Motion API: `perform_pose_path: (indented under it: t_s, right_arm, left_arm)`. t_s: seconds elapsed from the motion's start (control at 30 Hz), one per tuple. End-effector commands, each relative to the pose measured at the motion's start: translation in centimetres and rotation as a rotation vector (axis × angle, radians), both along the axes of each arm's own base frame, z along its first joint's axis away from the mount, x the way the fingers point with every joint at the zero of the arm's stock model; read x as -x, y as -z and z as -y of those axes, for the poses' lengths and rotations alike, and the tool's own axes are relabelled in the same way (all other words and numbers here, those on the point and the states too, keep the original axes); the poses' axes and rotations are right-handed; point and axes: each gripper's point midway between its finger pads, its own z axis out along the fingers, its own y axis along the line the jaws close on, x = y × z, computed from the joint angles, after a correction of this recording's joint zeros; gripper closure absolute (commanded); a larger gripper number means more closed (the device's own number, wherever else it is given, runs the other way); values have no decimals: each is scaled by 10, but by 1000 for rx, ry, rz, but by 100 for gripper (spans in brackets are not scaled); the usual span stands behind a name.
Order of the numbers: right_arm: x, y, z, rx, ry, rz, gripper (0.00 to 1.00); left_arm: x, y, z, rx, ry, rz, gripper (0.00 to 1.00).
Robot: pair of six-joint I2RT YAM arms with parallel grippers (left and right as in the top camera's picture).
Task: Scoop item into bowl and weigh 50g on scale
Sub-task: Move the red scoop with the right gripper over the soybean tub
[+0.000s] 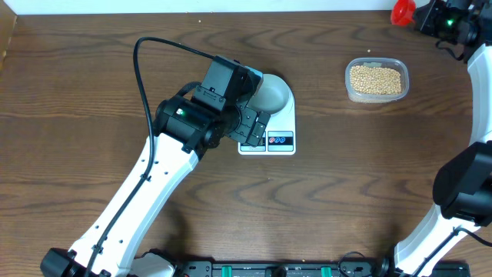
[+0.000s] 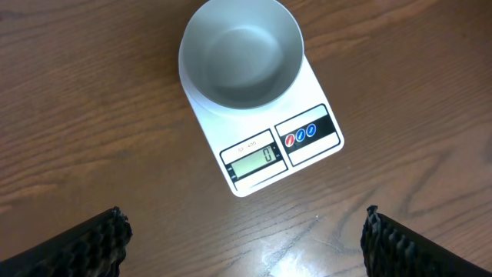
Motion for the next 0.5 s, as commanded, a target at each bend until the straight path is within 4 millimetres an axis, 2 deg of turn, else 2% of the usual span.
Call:
perform_pose_path:
  t_s: [0.0, 0.13, 0.23, 0.3, 0.47]
  right_arm:
    - [0, -9, 18, 44, 12, 29, 99]
    - [5, -7, 37, 34, 48, 16, 99]
    - [12, 1, 40, 22, 56, -27, 99]
    - [21, 10, 37, 5, 56, -79, 99]
    - [50, 31, 16, -108, 31, -239, 99]
  left_arm:
    - [1, 8, -1, -15, 8, -19, 2]
    - [1, 8, -1, -15, 8, -19, 2]
    - [1, 8, -1, -15, 8, -19, 2]
    - [1, 8, -1, -15, 8, -19, 2]
    - [1, 8, -1, -15, 8, -19, 2]
